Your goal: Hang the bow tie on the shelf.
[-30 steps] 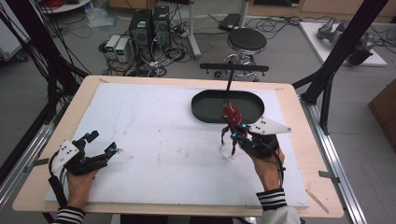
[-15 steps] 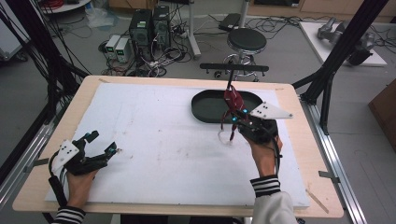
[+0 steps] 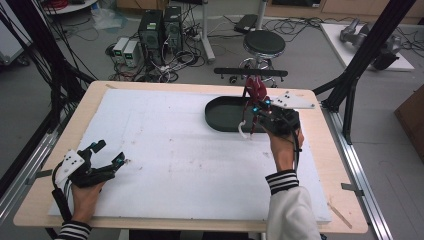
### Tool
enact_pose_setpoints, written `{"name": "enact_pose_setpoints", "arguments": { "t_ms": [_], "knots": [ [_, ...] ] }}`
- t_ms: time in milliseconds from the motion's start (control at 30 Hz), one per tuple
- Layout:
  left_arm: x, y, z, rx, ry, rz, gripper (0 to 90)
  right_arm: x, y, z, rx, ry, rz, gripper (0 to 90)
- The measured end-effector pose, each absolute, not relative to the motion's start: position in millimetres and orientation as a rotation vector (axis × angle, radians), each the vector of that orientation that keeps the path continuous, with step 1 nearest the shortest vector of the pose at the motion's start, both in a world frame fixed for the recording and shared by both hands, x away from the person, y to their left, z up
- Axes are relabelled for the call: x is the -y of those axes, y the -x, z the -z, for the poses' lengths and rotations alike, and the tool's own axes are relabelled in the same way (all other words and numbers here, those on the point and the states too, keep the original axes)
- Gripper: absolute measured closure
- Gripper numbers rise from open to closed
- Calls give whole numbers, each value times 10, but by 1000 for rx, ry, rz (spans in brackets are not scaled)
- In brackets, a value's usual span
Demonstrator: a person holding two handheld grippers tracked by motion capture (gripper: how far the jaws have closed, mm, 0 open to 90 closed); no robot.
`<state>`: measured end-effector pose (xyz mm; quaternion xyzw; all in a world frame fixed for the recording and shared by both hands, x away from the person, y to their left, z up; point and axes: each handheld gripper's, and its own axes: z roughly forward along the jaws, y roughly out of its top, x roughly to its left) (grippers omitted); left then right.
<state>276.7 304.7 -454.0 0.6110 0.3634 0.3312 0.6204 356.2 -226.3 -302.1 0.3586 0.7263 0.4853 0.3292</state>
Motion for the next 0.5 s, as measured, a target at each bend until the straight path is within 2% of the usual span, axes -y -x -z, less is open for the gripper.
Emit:
{"name": "enact_pose_setpoints", "arguments": {
  "t_ms": [500],
  "knots": [
    [-3049,-2768,4540,-836,-1403,-759,144,2332,-3930,2941,-1826,-993,-1254,755]
  ]
}}
